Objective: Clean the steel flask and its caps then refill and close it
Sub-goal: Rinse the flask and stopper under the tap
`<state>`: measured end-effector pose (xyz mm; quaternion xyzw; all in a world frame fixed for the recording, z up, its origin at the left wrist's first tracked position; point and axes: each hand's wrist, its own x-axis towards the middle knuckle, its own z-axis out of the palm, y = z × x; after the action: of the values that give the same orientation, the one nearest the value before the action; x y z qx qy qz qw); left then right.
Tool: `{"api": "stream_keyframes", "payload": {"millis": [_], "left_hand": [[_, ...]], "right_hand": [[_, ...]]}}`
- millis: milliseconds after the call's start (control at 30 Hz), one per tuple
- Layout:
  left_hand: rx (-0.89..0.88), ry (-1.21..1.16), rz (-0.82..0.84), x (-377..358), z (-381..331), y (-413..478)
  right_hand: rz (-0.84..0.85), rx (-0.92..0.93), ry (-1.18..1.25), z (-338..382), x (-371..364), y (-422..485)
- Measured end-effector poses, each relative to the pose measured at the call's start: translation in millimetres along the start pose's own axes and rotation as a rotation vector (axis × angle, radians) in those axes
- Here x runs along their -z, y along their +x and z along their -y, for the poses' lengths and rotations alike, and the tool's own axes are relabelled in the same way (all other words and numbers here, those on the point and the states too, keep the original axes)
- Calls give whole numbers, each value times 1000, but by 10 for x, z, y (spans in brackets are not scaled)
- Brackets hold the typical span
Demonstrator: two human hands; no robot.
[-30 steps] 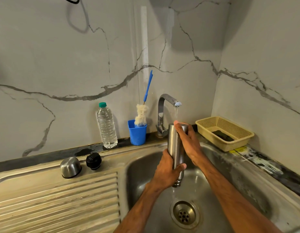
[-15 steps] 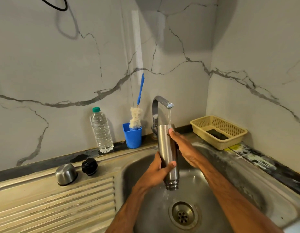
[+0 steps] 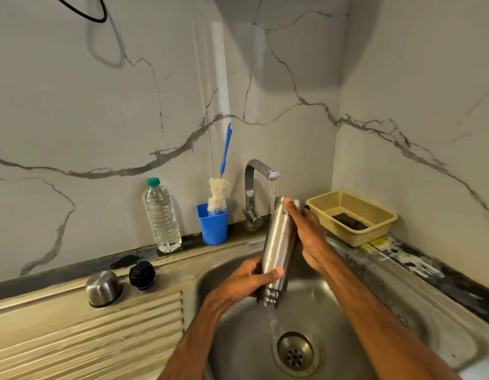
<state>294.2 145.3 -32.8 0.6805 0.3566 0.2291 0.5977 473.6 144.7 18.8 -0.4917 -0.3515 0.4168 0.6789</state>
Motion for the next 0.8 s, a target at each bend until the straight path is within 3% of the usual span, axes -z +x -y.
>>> {"api": "stream_keyframes", "payload": {"millis": [167, 267, 400, 500, 567, 633, 800], "left_hand": [[-31, -83, -128, 242, 108, -28], [-50, -331, -256, 360, 127, -41], [-56, -757, -454, 432, 77, -21], [-77, -923, -451, 339, -41, -10], [-80, -898, -450, 251, -118, 10], [-29, -707, -449, 134, -154, 72], [117, -423, -338, -142, -243, 326]], "right_hand": [[-53, -16, 201, 142, 183, 25], [-23, -109, 236, 177, 382, 11], [188, -243, 0, 254, 644, -157], [374, -345, -291, 248, 760, -284], [518, -349, -683, 234, 768, -331], [620, -298, -1018, 193, 658, -371], [523, -237, -1043, -35, 407, -392]]}}
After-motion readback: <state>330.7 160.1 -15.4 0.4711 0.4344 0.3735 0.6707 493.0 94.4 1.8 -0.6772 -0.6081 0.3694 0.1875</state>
